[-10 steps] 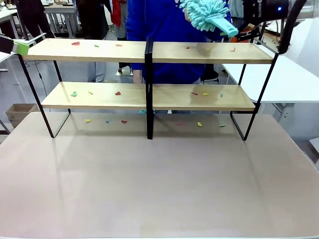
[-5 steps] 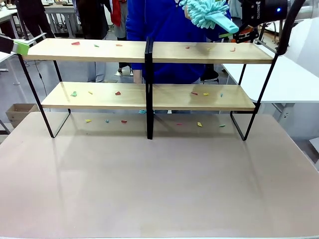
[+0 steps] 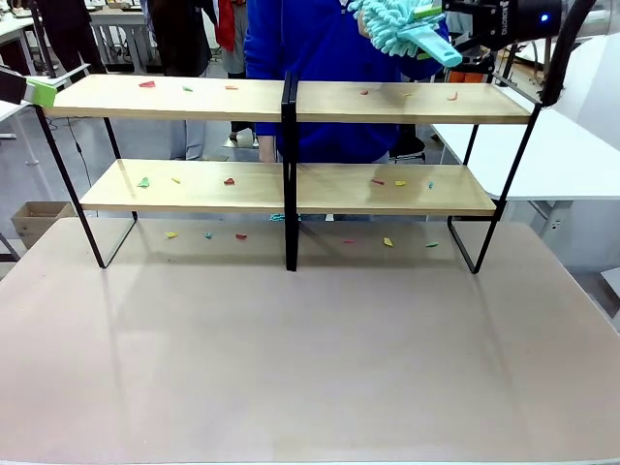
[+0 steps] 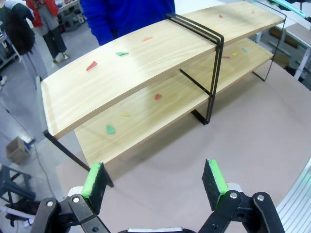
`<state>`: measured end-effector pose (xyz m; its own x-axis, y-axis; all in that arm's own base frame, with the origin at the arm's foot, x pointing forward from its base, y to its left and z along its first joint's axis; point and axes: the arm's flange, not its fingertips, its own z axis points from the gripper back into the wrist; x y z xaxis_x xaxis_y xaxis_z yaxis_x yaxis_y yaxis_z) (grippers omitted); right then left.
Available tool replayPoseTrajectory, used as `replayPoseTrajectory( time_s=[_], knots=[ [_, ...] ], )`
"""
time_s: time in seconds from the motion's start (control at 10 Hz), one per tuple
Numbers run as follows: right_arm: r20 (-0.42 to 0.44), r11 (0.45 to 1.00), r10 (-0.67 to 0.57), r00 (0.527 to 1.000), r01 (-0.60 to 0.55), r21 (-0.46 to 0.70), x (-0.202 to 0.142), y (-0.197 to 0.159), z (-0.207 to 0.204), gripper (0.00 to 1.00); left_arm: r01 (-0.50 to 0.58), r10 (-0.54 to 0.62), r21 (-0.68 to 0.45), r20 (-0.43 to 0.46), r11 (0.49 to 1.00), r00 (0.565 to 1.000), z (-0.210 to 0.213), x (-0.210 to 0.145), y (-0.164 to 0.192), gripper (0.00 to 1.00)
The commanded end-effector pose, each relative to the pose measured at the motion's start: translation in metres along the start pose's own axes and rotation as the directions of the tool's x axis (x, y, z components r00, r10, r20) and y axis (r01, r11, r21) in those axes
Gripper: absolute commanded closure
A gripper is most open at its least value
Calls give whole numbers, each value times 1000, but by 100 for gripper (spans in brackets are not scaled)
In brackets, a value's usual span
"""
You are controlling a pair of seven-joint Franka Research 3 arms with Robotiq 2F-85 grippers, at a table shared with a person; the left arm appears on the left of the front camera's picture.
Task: Clean the shelves.
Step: Pick up the Duster when the human hands it over.
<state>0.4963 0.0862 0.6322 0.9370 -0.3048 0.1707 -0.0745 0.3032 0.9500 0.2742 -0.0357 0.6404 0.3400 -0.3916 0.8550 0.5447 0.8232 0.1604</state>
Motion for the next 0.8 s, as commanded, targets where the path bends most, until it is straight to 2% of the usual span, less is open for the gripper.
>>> replayPoseTrajectory(
  time_s=[0.0,0.7],
  knots=[
    [-4,999,25,1000,-25,35,2,-2,1,100,2,-2,2,-1,1000,1000,0,0,0,0],
    [-22,999,29,999,-28,35,-1,-4,7,100,2,-2,2,-1,1000,1000,0,0,0,0]
  ],
)
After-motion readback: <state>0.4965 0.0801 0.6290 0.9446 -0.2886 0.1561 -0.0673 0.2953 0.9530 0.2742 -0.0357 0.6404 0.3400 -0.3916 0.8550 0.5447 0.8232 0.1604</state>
